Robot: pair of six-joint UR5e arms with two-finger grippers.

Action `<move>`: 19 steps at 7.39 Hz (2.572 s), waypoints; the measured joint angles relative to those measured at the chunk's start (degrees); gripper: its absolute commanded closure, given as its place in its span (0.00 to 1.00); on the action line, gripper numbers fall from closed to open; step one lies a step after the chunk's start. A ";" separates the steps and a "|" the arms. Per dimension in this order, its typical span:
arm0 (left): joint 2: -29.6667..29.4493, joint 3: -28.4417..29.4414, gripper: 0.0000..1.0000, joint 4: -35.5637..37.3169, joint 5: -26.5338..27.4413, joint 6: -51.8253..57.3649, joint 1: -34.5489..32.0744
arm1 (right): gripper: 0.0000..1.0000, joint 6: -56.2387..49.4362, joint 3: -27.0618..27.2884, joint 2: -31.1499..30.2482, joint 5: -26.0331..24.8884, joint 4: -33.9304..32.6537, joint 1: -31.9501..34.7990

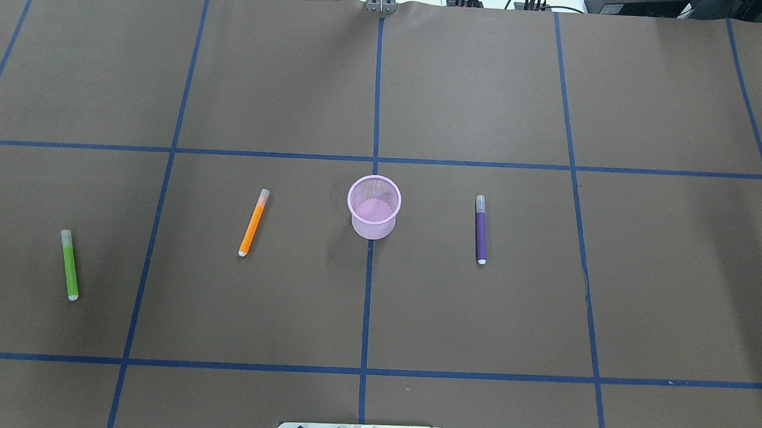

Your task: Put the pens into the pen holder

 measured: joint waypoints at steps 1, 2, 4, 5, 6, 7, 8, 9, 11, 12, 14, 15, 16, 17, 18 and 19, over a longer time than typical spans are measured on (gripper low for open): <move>-0.09 -0.15 0.00 -0.05 -0.01 0.00 0.01 | 0.00 0.01 0.32 0.02 0.00 0.04 0.04; -0.33 -0.39 0.00 -0.71 -0.06 0.04 0.23 | 0.00 0.05 0.47 0.02 -0.06 0.05 0.06; -0.77 -0.45 0.00 -5.59 -0.23 -0.05 2.37 | 0.00 0.04 0.34 0.01 -0.17 0.05 0.02; -0.99 -0.77 0.00 -6.75 -0.16 -0.80 4.05 | 0.00 0.04 0.23 -0.02 -0.12 0.01 0.02; -1.49 -1.60 0.00 -7.17 -0.07 -3.49 6.66 | 0.00 0.00 0.23 -0.01 -0.11 0.01 0.02; -2.00 -2.49 0.00 -7.40 -0.13 -8.17 9.13 | 0.00 -0.05 0.27 0.14 -0.10 0.02 0.01; -2.27 -3.21 0.00 -7.67 -0.21 -15.16 11.43 | 0.00 -0.08 0.34 0.44 -0.02 0.00 0.00; -2.18 -3.91 0.00 -8.34 -0.11 -23.07 13.56 | 0.00 -0.11 0.30 0.74 -0.09 -0.03 -0.01; 1.30 -6.56 0.00 -14.57 1.44 -36.47 19.26 | 0.00 -0.09 -0.26 0.76 -0.39 -0.04 -0.01; 3.55 -8.60 0.00 -18.74 4.58 -45.51 23.42 | 0.00 -0.04 -0.46 0.57 -0.32 -0.01 -0.01; 7.71 -14.78 0.00 -22.87 11.34 -62.23 32.83 | 0.00 -0.01 -0.77 0.93 -0.30 0.06 -0.02; 8.94 -16.65 0.00 -24.21 12.68 -68.19 36.23 | 0.00 -0.01 -0.88 1.06 -0.26 0.06 -0.01; 9.62 -17.38 0.00 -24.95 14.21 -72.51 39.77 | 0.00 0.00 -0.92 1.09 -0.21 0.05 -0.02; 10.31 -17.53 0.00 -25.17 16.44 -74.79 43.35 | 0.00 0.02 -0.97 1.08 -0.16 -0.01 -0.01; 10.98 -17.43 0.01 -25.27 17.97 -75.70 45.77 | 0.00 0.07 -1.00 1.07 -0.07 -0.06 -0.01; 11.30 -17.04 0.05 -25.38 18.71 -76.10 47.21 | 0.00 0.13 -1.12 1.07 0.05 -0.09 -0.01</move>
